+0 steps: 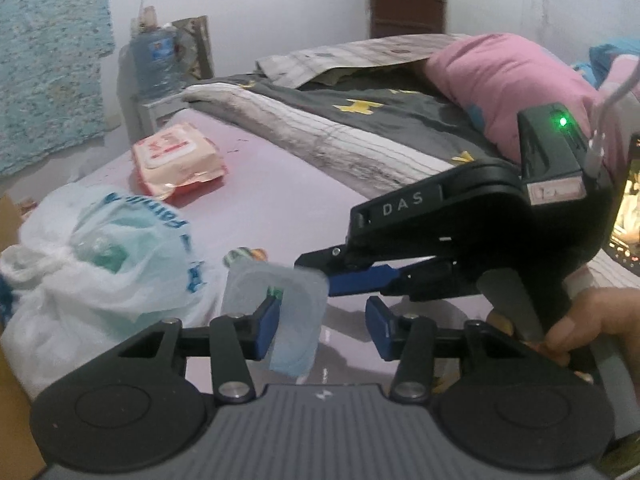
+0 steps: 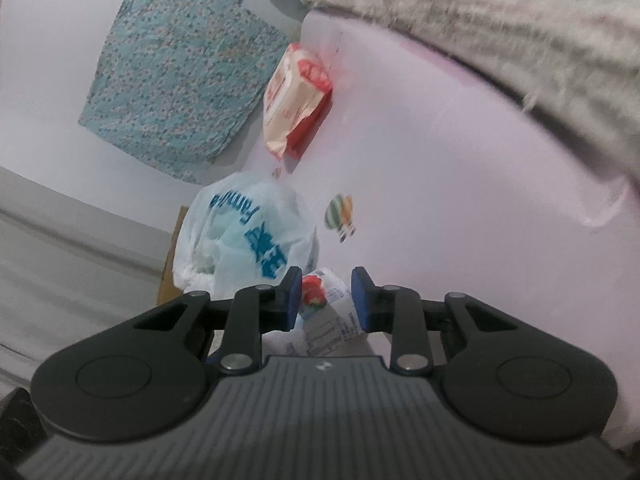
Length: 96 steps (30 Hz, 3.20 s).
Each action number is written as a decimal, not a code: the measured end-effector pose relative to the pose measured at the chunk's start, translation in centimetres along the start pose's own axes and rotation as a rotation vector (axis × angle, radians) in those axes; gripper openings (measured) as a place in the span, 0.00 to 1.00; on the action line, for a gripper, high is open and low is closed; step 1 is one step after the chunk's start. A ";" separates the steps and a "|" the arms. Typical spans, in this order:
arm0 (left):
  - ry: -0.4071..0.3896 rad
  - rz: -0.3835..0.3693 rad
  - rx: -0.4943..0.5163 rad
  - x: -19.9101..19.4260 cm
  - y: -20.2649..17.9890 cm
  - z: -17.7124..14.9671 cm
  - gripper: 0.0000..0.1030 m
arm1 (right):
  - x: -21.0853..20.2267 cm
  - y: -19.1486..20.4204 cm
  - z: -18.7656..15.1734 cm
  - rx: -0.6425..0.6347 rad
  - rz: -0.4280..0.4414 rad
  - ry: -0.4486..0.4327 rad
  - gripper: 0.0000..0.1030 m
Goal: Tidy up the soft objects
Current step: 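Lift the white tub with the right gripper and turn it upright, then hold the tub in the right gripper and raise it off the bed, then carry the white tub in the right gripper over the cardboard box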
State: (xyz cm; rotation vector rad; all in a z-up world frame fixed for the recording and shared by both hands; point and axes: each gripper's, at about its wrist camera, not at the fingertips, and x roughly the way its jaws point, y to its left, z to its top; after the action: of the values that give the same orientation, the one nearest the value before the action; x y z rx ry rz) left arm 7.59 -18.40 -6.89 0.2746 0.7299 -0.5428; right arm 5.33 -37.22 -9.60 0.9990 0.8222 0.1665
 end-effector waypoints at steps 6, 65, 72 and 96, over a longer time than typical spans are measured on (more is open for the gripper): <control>-0.037 0.013 0.049 0.0 -0.9 0.2 0.67 | -2.4 -0.9 0.9 -0.007 -0.016 -0.069 0.28; -0.011 0.040 -0.171 3.5 3.5 0.4 0.51 | 1.7 3.4 1.3 -0.156 0.039 0.035 0.28; -0.047 0.028 -0.195 0.2 3.8 0.6 0.51 | -0.3 5.8 0.3 -0.195 0.054 0.020 0.27; -0.192 0.364 -0.464 -21.1 19.1 -3.3 0.51 | 7.4 30.4 -9.3 -0.508 0.359 0.296 0.27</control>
State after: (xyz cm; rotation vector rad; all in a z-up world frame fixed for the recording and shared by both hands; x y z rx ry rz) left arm 3.42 6.64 6.40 -0.0790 0.5811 -0.0441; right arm 11.21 -10.45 8.10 0.6353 0.8048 0.8068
